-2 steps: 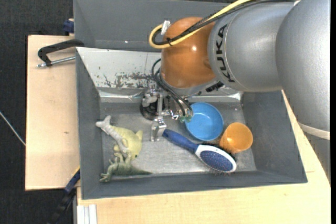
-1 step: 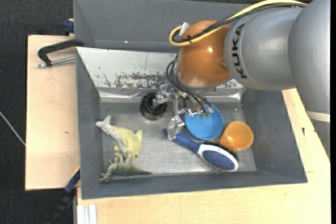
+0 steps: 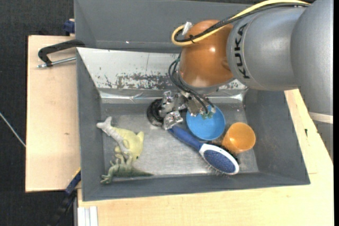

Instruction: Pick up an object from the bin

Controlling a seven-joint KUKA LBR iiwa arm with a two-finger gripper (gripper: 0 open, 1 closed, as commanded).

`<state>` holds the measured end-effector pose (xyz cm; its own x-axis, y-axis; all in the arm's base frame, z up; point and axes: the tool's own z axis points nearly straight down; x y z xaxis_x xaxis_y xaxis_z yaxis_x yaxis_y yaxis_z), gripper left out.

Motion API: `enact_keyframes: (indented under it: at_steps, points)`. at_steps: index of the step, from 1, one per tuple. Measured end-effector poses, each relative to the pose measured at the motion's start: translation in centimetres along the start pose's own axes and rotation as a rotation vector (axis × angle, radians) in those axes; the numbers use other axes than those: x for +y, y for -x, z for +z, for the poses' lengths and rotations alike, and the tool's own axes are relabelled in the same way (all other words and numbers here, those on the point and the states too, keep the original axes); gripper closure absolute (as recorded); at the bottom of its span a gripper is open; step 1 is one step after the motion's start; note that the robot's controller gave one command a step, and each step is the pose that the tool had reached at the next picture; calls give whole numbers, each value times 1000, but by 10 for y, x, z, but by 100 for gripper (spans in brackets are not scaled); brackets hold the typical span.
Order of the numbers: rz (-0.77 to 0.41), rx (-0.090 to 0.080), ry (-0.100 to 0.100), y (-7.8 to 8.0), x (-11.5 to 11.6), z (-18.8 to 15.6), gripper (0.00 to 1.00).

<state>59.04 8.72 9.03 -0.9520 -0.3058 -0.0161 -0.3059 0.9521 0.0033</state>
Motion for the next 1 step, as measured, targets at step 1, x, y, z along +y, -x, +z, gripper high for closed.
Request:
enact_keyframes:
  at_steps: [1]
  points:
    - [70,1,-4,10,7,-118,100]
